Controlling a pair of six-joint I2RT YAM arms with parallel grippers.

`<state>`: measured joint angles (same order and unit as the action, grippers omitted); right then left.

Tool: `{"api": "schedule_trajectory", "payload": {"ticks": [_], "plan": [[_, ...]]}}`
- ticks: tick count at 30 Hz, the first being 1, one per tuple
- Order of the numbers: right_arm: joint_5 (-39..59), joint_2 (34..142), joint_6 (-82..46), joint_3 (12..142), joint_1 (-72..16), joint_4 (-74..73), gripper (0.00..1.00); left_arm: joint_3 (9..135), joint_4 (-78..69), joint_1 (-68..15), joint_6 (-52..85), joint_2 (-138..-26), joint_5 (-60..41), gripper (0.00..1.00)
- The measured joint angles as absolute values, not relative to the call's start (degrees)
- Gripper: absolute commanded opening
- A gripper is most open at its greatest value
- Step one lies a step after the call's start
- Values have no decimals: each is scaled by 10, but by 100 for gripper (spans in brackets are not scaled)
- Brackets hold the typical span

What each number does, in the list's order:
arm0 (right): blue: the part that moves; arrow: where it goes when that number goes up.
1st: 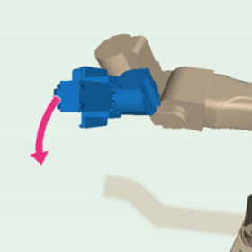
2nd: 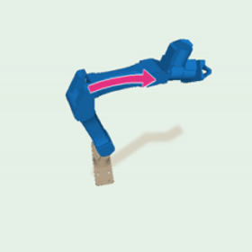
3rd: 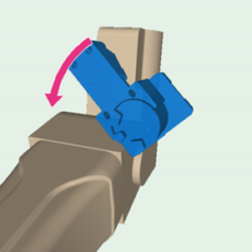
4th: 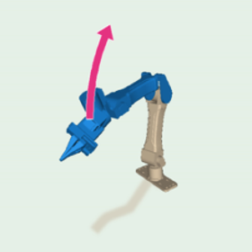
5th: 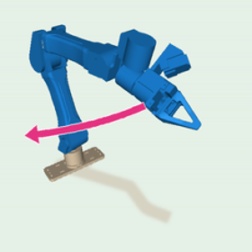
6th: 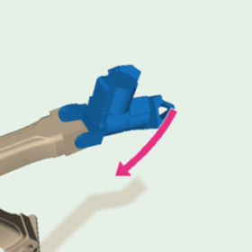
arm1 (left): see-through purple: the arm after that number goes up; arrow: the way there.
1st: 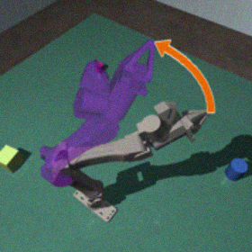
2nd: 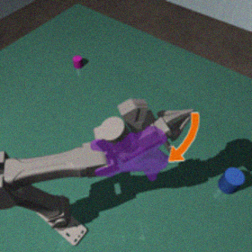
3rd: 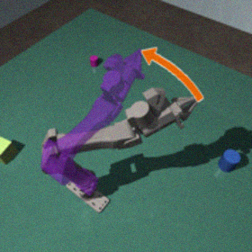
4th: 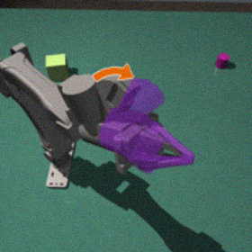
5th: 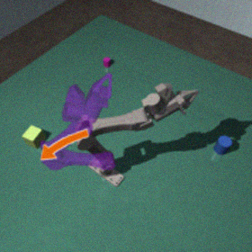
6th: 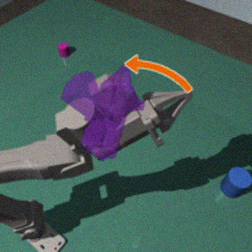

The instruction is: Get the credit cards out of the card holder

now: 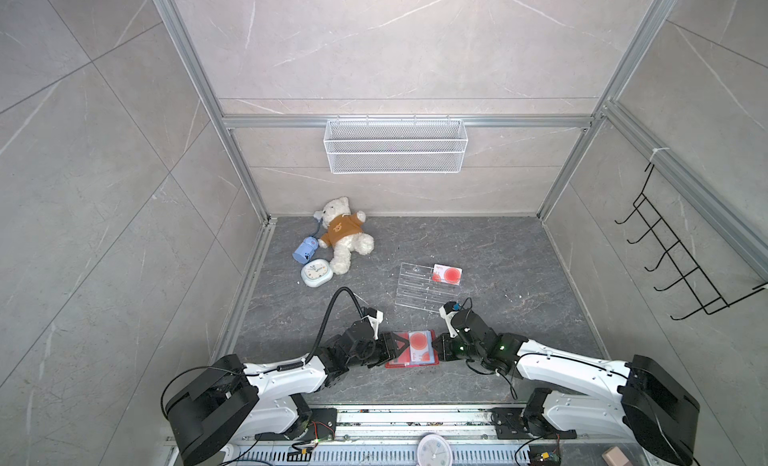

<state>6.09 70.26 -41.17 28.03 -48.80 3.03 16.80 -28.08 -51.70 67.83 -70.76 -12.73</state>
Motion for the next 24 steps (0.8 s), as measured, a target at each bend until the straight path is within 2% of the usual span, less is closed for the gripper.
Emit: {"api": "schedule_trajectory", "payload": {"ticks": [10,24], "plan": [[76,755,-412,279,-483,-11,0,161,-364,-518,710,-782,-143,43],[80,791,-412,276,-475,-44,0,161,-391,-519,717,-807,-147,39]]}}
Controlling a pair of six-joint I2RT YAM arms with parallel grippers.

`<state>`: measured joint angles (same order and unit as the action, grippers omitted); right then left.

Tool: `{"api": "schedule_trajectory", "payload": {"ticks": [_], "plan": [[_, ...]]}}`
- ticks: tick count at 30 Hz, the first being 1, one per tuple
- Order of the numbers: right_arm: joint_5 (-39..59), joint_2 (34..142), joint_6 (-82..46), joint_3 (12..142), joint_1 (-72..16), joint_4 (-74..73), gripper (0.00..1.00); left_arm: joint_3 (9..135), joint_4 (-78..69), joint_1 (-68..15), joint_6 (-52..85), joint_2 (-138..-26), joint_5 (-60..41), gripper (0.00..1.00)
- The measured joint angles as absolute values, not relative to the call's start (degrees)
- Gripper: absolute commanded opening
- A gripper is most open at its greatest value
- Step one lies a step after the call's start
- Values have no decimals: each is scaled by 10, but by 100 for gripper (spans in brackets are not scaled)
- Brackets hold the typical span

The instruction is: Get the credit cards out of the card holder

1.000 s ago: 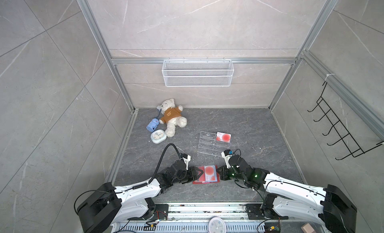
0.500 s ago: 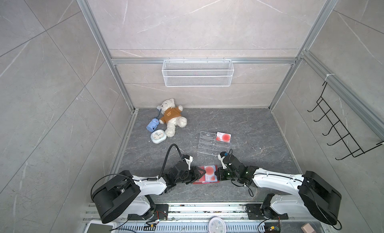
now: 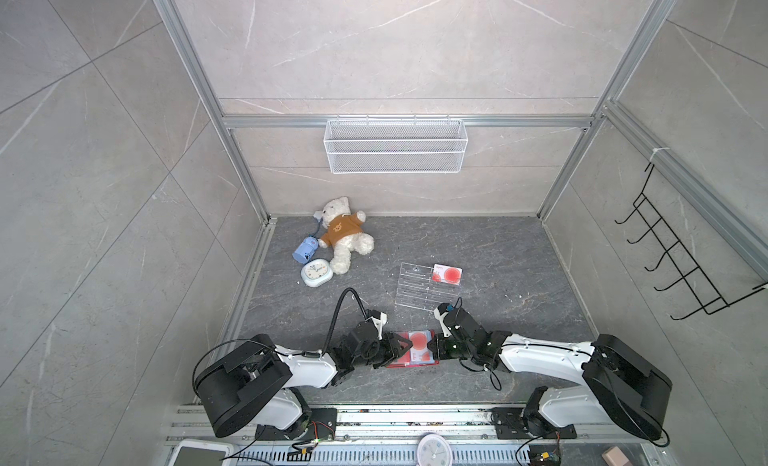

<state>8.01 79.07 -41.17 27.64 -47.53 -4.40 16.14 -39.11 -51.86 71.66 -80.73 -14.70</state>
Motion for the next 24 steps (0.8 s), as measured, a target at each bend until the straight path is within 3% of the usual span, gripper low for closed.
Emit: {"api": "schedule_trajectory", "payload": {"ticks": [14,24], "plan": [[92,811,-412,269,-473,-86,0,158,-407,-524,716,-831,-145,38],[102,820,-412,269,-473,-102,0,152,-430,-529,716,-847,-135,29]]}}
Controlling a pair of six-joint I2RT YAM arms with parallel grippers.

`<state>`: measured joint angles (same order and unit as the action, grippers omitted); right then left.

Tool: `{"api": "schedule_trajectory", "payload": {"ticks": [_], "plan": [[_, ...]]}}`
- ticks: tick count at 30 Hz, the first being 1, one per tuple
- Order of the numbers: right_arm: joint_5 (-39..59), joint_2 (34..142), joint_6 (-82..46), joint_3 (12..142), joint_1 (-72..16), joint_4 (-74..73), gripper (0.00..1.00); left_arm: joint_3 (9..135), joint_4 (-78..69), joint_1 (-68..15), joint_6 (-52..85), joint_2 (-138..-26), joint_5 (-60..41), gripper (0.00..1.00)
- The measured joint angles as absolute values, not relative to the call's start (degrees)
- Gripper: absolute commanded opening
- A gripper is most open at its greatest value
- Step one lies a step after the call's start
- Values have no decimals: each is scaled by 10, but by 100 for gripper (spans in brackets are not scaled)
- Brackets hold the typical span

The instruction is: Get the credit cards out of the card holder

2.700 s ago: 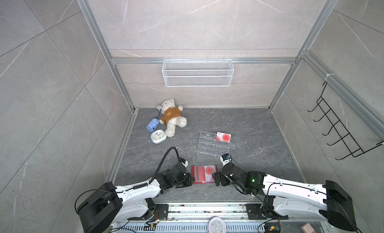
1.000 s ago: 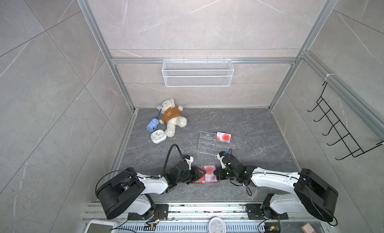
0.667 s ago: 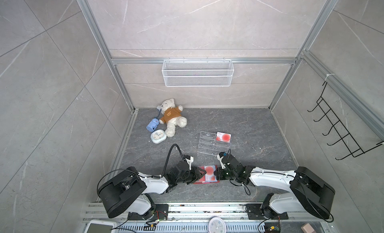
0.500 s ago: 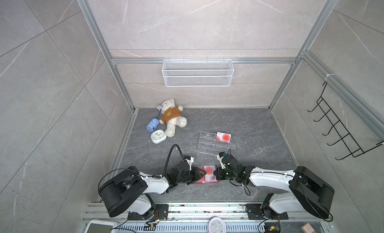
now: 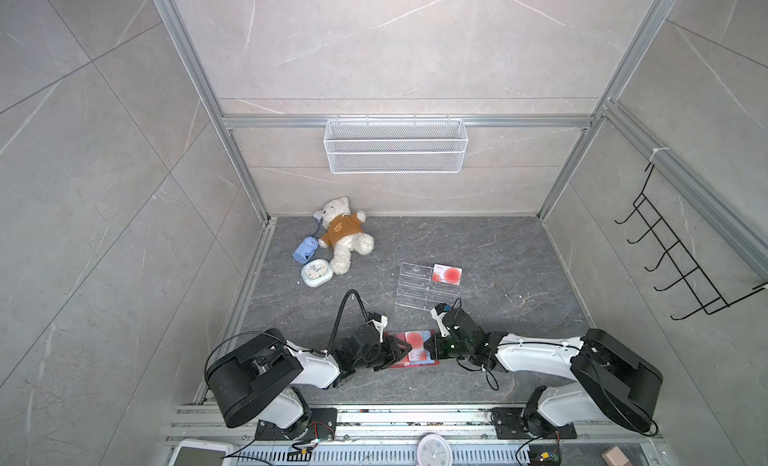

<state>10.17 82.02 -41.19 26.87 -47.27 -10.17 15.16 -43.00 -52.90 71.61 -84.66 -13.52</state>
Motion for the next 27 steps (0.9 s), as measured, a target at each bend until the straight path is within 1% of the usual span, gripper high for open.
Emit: {"api": "schedule_trajectory", "payload": {"ticks": [5,11,20,22,24,27], "plan": [[105,820,-412,268,-472,-104,0,144,-449,-530,716,-862,-130,24],[108,821,-412,264,-472,-110,0,140,-489,-532,716,-886,-126,22],[114,822,-412,262,-472,-116,0,140,-515,-532,715,-910,-125,13],[114,822,-412,262,-472,-117,0,140,-520,-532,715,-914,-125,8],[114,822,-412,262,-472,-117,0,140,-526,-532,713,-917,-126,1],[114,822,-412,262,-472,-117,0,140,-535,-532,711,-917,-127,0]]}}
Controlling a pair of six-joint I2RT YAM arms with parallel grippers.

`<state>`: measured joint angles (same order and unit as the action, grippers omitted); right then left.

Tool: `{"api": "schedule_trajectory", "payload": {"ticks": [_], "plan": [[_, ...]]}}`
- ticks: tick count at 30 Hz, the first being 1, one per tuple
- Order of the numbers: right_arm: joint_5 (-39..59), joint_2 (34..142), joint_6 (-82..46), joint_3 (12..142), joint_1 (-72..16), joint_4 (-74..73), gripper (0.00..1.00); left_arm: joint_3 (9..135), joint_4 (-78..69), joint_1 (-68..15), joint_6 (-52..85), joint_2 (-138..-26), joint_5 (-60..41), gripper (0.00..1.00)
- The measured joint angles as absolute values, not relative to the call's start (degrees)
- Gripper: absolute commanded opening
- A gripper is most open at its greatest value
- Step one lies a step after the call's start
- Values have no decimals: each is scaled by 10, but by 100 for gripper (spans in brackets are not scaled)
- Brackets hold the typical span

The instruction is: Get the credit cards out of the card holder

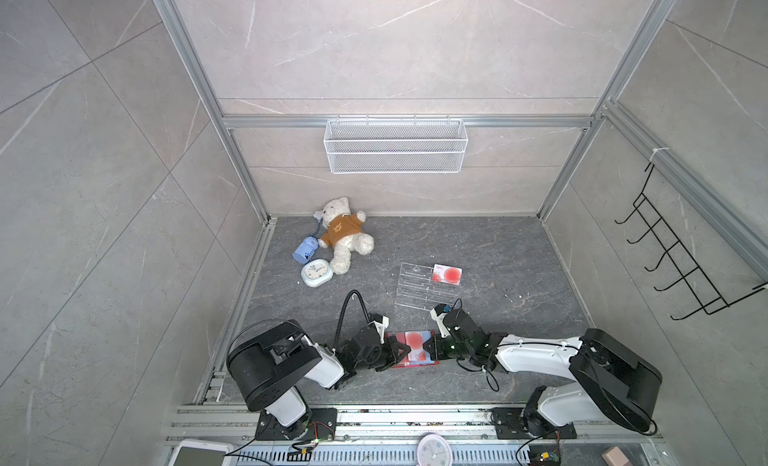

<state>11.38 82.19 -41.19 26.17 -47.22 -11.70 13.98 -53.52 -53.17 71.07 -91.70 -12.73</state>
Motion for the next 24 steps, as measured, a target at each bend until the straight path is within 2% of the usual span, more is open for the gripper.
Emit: {"api": "schedule_trajectory", "payload": {"ticks": [18,20,22,24], "plan": [[114,822,-412,258,-472,-123,0,117,-486,-533,701,-854,-107,1],[114,822,-412,258,-472,-123,0,117,-485,-533,700,-854,-107,17],[114,822,-412,258,-472,-123,0,117,-478,-533,699,-854,-106,28],[114,822,-412,258,-472,-123,0,117,-477,-533,698,-853,-107,31]]}}
